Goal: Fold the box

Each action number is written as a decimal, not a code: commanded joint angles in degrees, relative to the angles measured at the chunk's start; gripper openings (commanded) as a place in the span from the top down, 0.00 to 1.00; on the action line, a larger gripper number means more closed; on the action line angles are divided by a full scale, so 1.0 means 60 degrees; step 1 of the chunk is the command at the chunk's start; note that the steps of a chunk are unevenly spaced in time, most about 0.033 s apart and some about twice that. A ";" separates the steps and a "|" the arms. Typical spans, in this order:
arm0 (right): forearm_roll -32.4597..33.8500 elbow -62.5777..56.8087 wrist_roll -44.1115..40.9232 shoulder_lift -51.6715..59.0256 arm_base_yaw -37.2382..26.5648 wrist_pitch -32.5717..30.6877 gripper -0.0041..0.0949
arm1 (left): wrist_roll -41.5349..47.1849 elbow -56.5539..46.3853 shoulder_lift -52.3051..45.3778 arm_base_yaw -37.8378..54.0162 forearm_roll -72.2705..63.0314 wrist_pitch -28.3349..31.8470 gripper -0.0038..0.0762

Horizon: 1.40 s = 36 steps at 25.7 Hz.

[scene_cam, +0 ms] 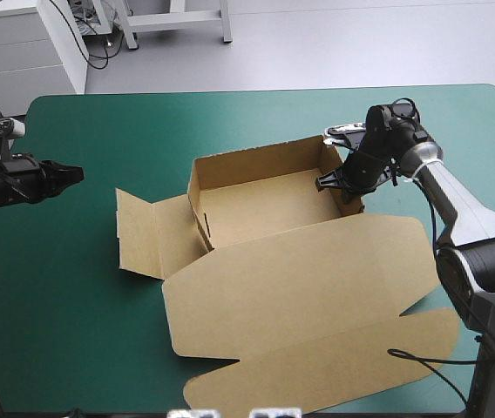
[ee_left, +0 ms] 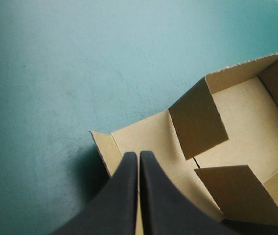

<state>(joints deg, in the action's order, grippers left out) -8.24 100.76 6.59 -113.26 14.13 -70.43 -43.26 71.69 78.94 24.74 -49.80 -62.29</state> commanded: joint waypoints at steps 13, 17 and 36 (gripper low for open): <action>-0.0275 0.0205 0.0435 0.3587 -0.0699 -0.0197 0.98 | -0.0038 0.0299 -0.0267 -0.0264 -0.0485 0.1154 0.96; -0.0253 0.0205 0.0546 0.4411 -0.1310 -0.0197 0.98 | 0.0278 0.0299 -0.0267 -0.0070 -0.0468 0.2134 0.96; -0.2975 0.0222 0.1666 0.4369 -0.1631 0.0545 0.98 | 0.0234 0.0299 0.1761 -0.2171 -0.3067 -0.0916 0.96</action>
<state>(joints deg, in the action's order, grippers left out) -22.51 100.29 16.62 -87.58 4.59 -70.52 -41.38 71.69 91.80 13.53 -64.41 -66.04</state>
